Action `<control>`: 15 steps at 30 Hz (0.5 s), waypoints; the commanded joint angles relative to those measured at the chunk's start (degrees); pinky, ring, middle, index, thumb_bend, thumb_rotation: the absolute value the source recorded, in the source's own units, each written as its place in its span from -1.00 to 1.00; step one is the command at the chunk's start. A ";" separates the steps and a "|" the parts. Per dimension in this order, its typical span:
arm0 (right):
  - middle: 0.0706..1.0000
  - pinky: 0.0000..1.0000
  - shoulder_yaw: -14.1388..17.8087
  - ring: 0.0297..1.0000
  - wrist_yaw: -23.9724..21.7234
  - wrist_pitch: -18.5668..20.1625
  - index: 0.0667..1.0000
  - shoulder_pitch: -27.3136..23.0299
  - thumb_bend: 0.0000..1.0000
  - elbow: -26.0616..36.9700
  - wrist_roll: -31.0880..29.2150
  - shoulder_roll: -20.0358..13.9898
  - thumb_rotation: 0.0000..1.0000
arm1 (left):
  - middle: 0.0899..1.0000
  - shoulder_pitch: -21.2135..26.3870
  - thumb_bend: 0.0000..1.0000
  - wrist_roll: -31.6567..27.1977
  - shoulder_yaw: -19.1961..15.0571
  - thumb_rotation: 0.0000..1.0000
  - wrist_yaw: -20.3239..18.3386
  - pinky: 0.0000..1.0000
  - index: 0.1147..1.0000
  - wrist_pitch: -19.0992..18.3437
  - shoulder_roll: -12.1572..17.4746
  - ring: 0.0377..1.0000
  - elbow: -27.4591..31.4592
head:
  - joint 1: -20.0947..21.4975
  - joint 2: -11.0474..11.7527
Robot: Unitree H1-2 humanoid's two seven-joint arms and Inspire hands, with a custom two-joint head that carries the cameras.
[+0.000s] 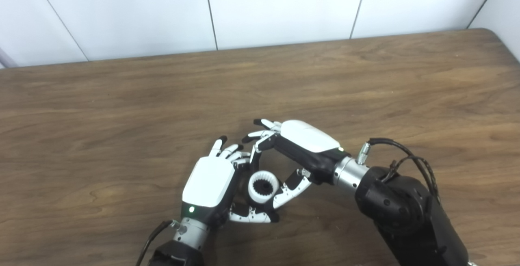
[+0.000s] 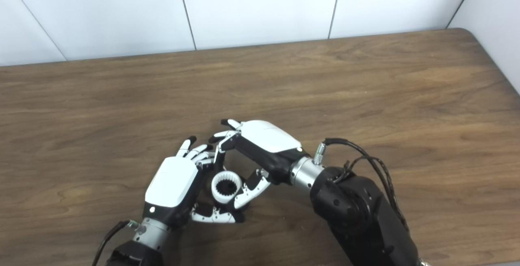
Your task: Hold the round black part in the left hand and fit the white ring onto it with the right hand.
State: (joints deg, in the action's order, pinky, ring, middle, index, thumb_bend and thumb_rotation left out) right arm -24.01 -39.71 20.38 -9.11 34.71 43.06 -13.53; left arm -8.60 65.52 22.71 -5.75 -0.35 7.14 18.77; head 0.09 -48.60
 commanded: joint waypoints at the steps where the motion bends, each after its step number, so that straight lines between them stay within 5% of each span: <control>1: 0.70 1.00 0.50 1.00 0.90 -1.37 -0.11 -1.16 0.04 0.68 -0.19 -0.31 -0.74 | 0.46 1.04 0.05 0.37 -0.01 -0.89 0.66 1.00 -0.16 0.12 -0.43 0.73 2.47 | 0.02 -0.04; 15: 0.70 0.99 1.59 1.00 0.75 -0.58 -0.11 -1.34 0.04 1.06 -0.46 -0.70 -0.74 | 0.45 0.89 0.05 -0.25 -0.19 -0.89 1.02 1.00 -0.16 0.52 -0.08 0.73 2.75 | 0.49 -0.15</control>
State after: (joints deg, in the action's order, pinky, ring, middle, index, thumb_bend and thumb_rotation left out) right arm -23.06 -39.78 20.45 -9.12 34.71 42.92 -14.34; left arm -8.62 65.31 22.62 -5.78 -0.37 7.25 18.91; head 0.53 -48.69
